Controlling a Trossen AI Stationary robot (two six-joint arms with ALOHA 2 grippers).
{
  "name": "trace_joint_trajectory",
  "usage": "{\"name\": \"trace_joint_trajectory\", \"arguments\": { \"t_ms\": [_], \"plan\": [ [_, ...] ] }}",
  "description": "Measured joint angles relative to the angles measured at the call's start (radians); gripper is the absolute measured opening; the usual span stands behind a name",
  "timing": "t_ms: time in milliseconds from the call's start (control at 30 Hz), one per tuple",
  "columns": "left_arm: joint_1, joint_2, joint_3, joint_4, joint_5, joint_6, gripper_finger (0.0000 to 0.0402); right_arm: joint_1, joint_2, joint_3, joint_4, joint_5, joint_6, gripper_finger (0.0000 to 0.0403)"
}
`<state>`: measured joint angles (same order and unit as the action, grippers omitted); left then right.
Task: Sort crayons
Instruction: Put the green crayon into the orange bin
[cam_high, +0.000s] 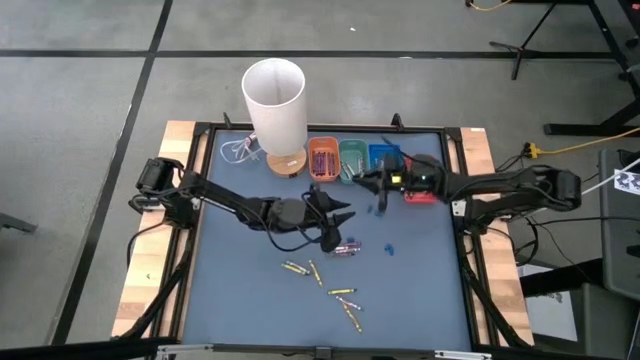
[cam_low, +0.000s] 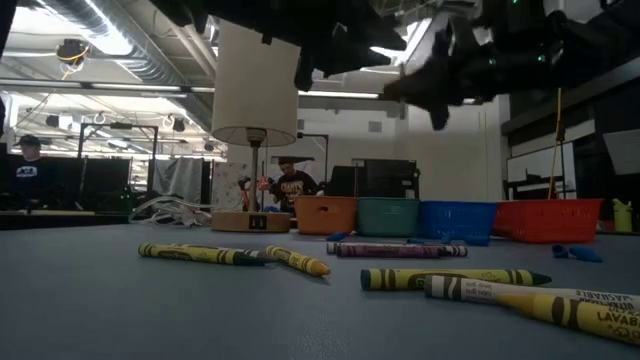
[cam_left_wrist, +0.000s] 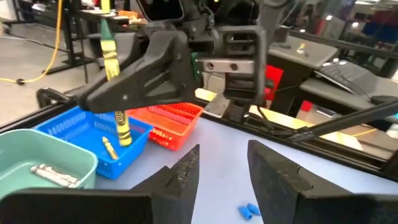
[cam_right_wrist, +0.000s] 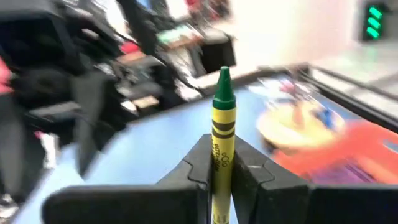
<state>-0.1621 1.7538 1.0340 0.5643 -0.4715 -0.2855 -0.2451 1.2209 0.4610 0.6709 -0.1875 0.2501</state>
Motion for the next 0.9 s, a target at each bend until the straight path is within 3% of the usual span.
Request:
{"name": "trace_joint_trajectory", "arguments": {
  "t_ms": [233, 467, 900],
  "plan": [
    [-0.001, 0.0, 0.0, -0.015, 0.0, 0.0, 0.012, -0.192, -0.19, 0.0, -0.44, 0.068, -0.015, 0.0015],
    [0.0, 0.0, 0.0, -0.019, -0.003, 0.0, 0.0119, -0.308, -0.373, 0.0, -0.853, 0.196, 0.021, 0.0051],
    [0.0, 0.0, 0.0, -0.077, -0.002, 0.0, 0.0119, -0.325, -0.441, 0.0, -1.166, 0.328, 0.059, 0.0057]
  ]
}}
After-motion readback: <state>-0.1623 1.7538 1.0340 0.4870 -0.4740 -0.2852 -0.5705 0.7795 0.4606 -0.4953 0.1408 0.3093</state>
